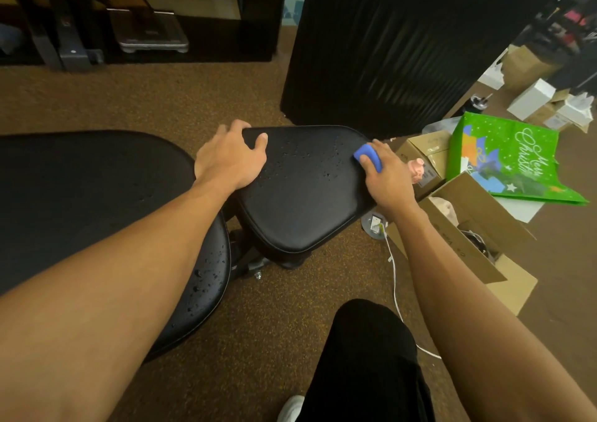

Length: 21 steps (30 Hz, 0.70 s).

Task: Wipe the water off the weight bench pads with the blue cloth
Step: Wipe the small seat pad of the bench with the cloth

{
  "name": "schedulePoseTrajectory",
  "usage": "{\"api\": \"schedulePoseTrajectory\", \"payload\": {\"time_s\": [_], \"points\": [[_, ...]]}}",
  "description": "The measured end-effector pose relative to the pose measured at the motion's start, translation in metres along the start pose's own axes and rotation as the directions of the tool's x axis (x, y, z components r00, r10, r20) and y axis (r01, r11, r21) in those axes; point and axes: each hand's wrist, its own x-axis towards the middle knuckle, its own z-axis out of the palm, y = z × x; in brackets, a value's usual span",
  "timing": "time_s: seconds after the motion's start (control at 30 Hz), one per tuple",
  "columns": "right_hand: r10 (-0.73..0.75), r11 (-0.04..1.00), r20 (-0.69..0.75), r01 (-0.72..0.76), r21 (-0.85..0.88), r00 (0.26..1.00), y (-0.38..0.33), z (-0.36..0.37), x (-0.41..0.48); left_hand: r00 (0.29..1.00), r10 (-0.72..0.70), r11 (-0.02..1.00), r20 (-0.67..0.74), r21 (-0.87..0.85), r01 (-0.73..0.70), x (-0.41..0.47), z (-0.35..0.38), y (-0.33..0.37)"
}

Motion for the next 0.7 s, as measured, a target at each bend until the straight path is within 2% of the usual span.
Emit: {"api": "schedulePoseTrajectory", "payload": {"time_s": [0.07, 0.27, 0.37, 0.43, 0.6, 0.7], "points": [[0.058, 0.998, 0.003, -0.058, -0.037, 0.998, -0.013, 0.010, 0.015, 1.000, 0.003, 1.000, -0.004, 0.003, -0.003, 0.000, 0.000, 0.000], [-0.096, 0.995, 0.078, 0.098, -0.017, 0.992, -0.015, 0.003, -0.005, 1.000, 0.000, 1.000, 0.001, -0.004, 0.000, -0.001, -0.001, 0.001], [0.045, 0.999, -0.006, -0.045, 0.028, 0.999, -0.010, 0.001, -0.002, 1.000, 0.000, 1.000, -0.002, 0.004, 0.000, -0.001, -0.001, 0.000], [0.095, 0.995, -0.021, -0.096, -0.025, 0.995, -0.020, 0.010, 0.010, 1.000, -0.001, 1.000, -0.001, 0.004, 0.001, -0.001, -0.001, 0.001], [-0.119, 0.992, 0.068, 0.122, -0.042, 0.991, -0.023, 0.013, -0.003, 1.000, -0.001, 1.000, -0.002, 0.009, 0.002, -0.002, -0.002, 0.002], [-0.036, 0.999, 0.001, 0.036, 0.002, 0.999, -0.010, 0.004, -0.008, 1.000, -0.004, 1.000, -0.003, 0.003, 0.004, -0.003, -0.002, 0.002]]}}
